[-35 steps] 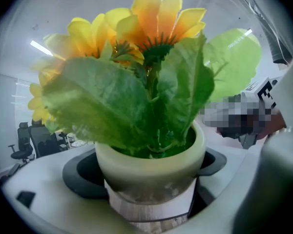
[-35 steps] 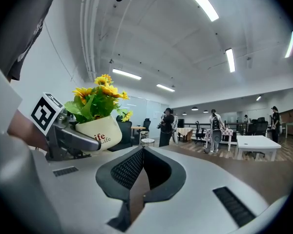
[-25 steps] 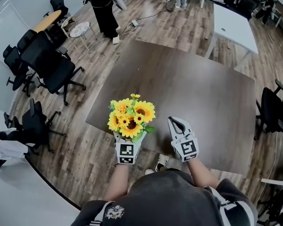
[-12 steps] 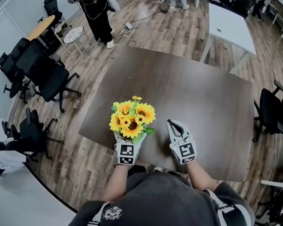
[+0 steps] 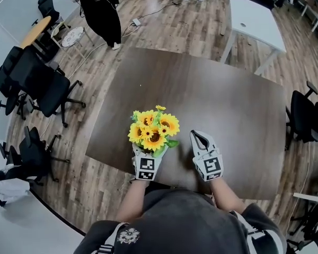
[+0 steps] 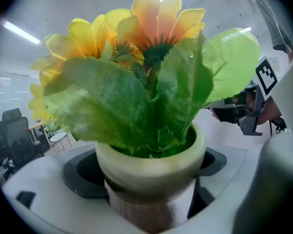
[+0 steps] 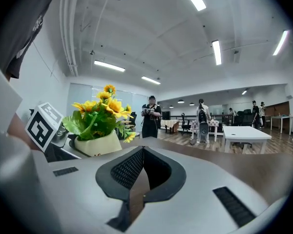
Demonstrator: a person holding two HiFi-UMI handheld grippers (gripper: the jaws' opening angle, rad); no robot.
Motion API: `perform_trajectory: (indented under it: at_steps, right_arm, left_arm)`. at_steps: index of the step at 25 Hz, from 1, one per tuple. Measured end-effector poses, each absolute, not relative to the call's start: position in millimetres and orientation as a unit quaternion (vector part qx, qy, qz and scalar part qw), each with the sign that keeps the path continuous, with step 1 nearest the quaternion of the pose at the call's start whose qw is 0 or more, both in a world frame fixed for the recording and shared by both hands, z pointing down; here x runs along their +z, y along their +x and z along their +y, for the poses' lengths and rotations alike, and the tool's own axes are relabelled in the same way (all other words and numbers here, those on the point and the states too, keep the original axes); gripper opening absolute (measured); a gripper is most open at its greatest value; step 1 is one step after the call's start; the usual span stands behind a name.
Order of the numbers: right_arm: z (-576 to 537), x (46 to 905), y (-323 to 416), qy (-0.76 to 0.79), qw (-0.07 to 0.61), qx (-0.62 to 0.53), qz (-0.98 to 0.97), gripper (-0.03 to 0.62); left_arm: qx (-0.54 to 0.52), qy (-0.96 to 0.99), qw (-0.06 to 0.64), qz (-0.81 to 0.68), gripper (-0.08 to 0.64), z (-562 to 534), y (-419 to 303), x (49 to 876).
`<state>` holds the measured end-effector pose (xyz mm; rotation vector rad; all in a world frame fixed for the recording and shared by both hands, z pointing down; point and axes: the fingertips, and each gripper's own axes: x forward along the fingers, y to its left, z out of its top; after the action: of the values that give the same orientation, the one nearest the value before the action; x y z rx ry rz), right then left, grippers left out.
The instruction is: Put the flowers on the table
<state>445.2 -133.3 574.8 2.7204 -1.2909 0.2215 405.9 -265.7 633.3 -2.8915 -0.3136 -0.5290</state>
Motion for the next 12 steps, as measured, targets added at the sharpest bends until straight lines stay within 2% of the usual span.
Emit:
perform_trajectory:
  at_steps: [12]
  right_arm:
    - [-149,617,473,0.895,0.081,0.119,-0.421,0.023]
  left_arm:
    - [-0.236,-0.962,0.072,-0.117,0.532,-281,449,719]
